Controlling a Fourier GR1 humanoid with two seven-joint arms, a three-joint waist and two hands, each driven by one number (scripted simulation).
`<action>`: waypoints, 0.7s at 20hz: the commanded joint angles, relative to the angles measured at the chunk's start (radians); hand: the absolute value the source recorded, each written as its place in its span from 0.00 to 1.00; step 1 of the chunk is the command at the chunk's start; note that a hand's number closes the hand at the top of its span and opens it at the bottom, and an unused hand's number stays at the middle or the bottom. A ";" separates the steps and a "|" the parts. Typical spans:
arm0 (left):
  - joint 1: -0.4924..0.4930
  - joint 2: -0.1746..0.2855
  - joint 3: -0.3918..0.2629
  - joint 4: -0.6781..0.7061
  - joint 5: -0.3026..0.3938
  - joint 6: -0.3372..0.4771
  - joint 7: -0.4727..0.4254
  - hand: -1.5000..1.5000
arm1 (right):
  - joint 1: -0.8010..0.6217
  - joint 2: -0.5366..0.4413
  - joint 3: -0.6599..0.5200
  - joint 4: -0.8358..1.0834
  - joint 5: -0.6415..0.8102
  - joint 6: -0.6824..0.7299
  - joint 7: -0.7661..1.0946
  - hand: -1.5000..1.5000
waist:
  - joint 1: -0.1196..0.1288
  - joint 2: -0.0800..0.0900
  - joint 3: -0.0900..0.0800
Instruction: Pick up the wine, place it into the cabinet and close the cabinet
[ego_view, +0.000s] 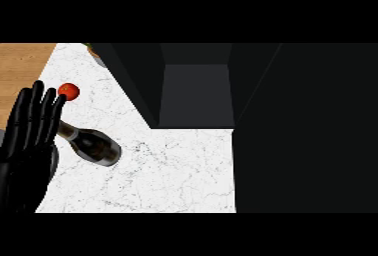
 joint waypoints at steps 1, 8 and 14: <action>-0.013 0.012 0.003 0.051 0.058 -0.065 -0.022 0.00 | 0.027 -0.010 -0.024 0.009 -0.043 0.039 -0.011 0.00 | -0.002 -0.026 -0.004; 0.110 0.042 -0.090 0.088 0.478 -0.377 -0.003 0.00 | 0.131 0.007 0.160 -0.063 -0.121 0.147 0.079 0.00 | -0.003 -0.026 -0.007; 0.133 0.187 0.058 -0.027 0.786 -0.420 0.180 0.00 | 0.254 -0.045 0.137 -0.273 -0.209 0.181 0.192 0.00 | -0.003 -0.029 -0.004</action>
